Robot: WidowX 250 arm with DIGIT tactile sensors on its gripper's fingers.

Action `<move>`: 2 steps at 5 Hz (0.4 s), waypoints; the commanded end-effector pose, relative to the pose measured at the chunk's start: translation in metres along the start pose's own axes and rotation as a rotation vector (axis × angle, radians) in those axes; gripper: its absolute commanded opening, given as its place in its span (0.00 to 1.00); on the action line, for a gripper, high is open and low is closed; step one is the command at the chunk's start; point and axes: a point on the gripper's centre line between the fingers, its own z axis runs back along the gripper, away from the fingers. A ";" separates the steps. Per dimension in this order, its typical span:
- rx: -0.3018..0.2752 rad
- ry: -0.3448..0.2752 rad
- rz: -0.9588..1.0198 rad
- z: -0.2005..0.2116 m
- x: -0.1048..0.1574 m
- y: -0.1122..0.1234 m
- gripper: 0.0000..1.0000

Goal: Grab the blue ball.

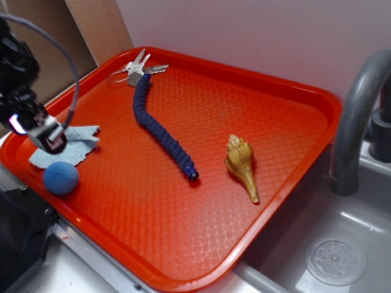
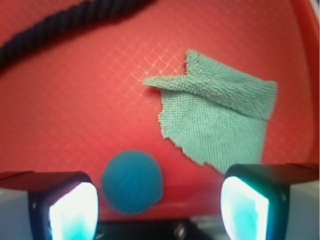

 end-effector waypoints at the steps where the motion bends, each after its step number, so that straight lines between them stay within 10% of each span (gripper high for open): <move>1: -0.046 0.076 -0.129 -0.032 -0.010 -0.022 1.00; 2: -0.069 0.151 -0.191 -0.023 -0.021 -0.041 0.00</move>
